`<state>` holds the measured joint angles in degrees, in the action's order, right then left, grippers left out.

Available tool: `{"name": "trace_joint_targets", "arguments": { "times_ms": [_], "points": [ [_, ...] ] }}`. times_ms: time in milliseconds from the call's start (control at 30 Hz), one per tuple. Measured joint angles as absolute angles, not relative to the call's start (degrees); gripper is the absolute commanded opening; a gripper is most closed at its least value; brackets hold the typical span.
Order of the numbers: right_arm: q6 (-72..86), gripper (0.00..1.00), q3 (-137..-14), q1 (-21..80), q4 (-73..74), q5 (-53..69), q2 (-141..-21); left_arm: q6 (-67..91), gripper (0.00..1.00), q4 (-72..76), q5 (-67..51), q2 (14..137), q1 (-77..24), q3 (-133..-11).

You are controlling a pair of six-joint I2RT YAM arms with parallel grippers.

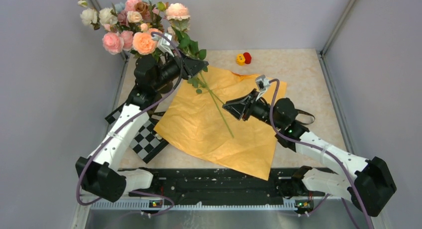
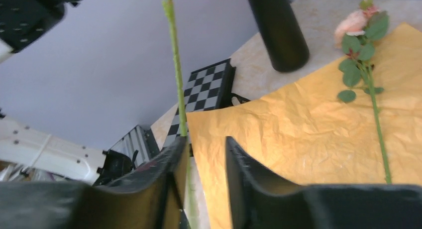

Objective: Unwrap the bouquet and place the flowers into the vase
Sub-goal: Pick up the fake flower from the wrapping paper.

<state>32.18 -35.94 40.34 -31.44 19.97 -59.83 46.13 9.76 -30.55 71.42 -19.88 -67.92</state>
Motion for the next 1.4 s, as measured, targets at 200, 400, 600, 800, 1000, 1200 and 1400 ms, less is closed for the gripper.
{"name": "trace_joint_targets", "arguments": {
  "times_ms": [200, 400, 600, 800, 1000, 1200, 1400],
  "points": [
    [30.87, 0.71, -38.85, 40.27, -22.44, 11.49, -59.7, 30.28, 0.0, -4.97, -33.69, 71.42, -18.65, -78.08],
    [30.26, 0.79, -39.11, 39.44, -16.43, 5.15, -59.18, 17.72, 0.0, -12.23, -33.52, 66.24, -12.43, -80.36],
    [30.11, 0.82, -38.87, 35.31, -11.81, -0.73, -58.33, 12.88, 0.0, -13.45, -36.86, 62.22, 3.66, -80.38],
    [30.3, 0.83, -36.6, 25.58, -10.5, -0.23, -56.71, 9.82, 0.0, -13.58, -38.33, 61.43, 10.87, -79.66],
    [30.0, 0.84, -35.11, 18.9, -9.34, 1.08, -55.07, 8.32, 0.0, -11.81, -32.97, 58.98, 15.27, -77.84],
    [29.52, 0.84, -33.76, 15.92, -8.75, 1.56, -51.86, 9.45, 0.0, -1.5, -25.23, 56.66, 15.77, -70.65],
    [28.08, 0.83, -33.23, 15.55, -7.75, -0.23, -50.22, 11.94, 0.0, 8.51, -21.02, 57.17, 15.81, -66.22]
  ]
}}
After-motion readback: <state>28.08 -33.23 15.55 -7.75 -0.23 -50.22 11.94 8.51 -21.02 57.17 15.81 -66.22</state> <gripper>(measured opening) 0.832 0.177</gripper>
